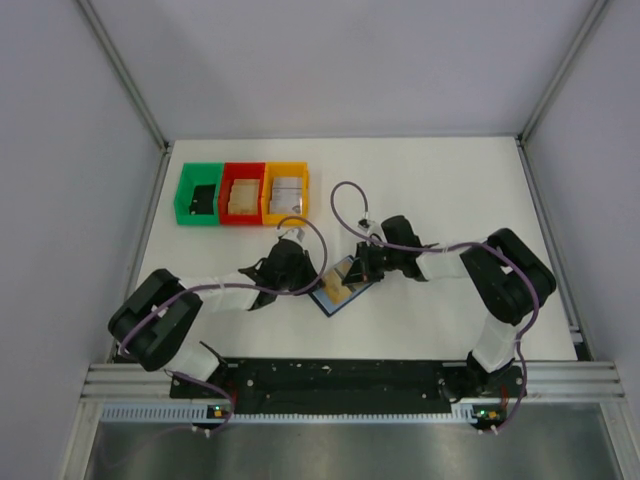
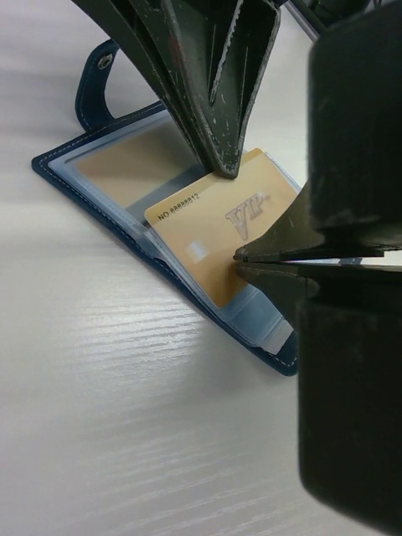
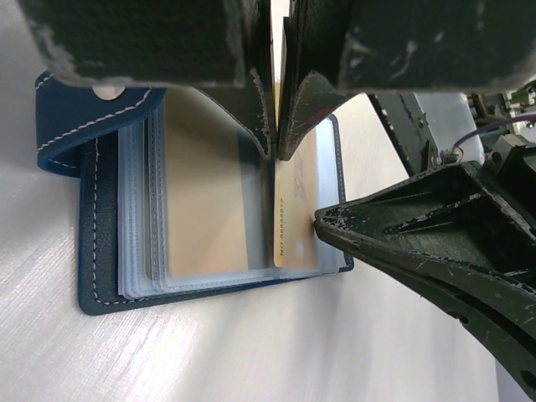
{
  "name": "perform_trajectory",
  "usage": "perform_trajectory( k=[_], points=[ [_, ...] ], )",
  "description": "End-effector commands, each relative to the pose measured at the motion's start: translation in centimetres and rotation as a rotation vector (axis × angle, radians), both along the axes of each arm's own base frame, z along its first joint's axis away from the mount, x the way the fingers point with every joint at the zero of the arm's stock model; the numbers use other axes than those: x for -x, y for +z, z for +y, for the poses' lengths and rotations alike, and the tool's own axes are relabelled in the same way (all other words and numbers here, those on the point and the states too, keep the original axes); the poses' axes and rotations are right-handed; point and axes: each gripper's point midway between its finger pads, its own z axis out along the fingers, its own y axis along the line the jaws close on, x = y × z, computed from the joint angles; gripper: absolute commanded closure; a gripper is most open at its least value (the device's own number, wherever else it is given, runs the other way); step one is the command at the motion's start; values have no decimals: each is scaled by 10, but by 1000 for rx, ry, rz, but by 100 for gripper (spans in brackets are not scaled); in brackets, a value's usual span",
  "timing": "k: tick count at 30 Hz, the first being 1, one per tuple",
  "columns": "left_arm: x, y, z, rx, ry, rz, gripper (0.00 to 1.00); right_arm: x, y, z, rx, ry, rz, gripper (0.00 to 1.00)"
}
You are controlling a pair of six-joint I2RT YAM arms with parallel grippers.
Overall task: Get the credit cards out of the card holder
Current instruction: Remove the credit card from the card holder.
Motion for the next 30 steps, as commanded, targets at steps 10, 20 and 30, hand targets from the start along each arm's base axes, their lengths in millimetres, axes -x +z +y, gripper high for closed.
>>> perform_trajectory(
  k=[10, 20, 30],
  points=[
    [14, -18, 15, -139, -81, 57, 100, -20, 16, 3, -28, 13, -58, 96],
    [18, -18, 15, -132, -95, 58, 100, -23, 15, 12, -62, 31, -29, 94],
    [21, -19, 20, -143, -92, 59, 100, -32, 14, -5, -38, -4, -42, 100]
  ],
)
